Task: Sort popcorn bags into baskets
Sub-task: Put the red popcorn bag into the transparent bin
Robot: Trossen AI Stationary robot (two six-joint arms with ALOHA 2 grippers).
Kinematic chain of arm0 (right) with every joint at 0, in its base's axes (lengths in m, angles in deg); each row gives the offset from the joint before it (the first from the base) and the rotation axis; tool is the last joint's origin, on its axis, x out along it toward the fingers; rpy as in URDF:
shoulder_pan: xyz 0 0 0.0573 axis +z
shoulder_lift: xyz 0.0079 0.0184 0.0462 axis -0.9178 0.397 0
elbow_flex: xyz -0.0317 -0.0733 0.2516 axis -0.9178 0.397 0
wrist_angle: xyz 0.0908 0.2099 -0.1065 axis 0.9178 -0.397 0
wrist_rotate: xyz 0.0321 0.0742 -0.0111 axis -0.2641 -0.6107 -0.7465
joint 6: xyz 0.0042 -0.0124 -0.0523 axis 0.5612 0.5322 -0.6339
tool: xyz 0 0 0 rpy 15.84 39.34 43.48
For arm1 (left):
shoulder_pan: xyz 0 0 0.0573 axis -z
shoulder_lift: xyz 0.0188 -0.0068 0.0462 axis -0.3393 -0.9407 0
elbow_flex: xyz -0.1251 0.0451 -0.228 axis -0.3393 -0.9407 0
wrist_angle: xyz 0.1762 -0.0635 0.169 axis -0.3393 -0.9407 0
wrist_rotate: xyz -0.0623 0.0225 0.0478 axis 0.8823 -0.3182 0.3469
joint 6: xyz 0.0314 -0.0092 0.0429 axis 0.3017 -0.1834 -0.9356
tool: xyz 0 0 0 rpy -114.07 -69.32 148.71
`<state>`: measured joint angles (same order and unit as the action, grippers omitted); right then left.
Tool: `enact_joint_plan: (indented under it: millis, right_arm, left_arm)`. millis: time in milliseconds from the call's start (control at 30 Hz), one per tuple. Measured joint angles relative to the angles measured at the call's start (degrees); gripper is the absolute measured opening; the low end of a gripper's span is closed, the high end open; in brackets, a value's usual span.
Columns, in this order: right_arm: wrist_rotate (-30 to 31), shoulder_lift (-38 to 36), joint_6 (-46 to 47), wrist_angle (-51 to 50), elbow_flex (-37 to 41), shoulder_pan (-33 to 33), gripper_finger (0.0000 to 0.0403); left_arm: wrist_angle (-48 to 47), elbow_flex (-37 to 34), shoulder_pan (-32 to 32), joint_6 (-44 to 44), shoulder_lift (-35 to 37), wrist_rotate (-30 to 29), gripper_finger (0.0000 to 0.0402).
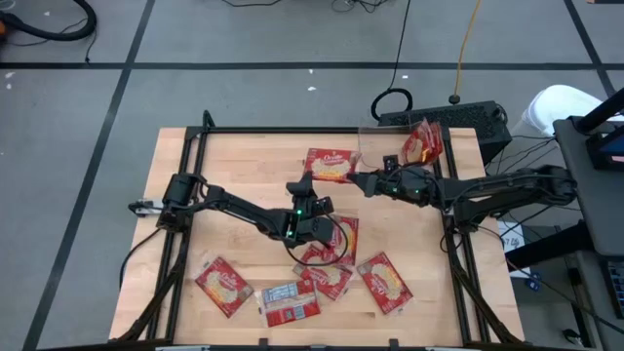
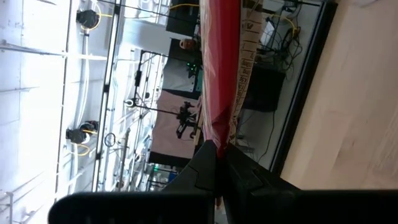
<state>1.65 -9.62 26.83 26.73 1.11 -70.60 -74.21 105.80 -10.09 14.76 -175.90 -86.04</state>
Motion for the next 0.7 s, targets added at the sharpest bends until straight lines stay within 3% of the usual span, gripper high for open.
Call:
enact_joint_plan:
  millis: [267,467,700]
  right_arm:
    - [-0.14,3.74,0.18,6.70,0.00,-0.61,0.0118]
    - [-1.02,3.80,-1.95,7.35,0.00,-0.96,0.0092]
    - [-1.52,3.80,-5.20,7.78,0.00,-1.31,0.0035]
  left_arm:
    - [1.27,0.00,-0.15,-0.44,0.00,-0.11,0.0010]
    - [1.27,-0.02,-0.46,-0.43,0.02,-0.09,0.0010]
    - [1.27,-0.02,-0.53,-0.62,0.02,0.15,0.0010]
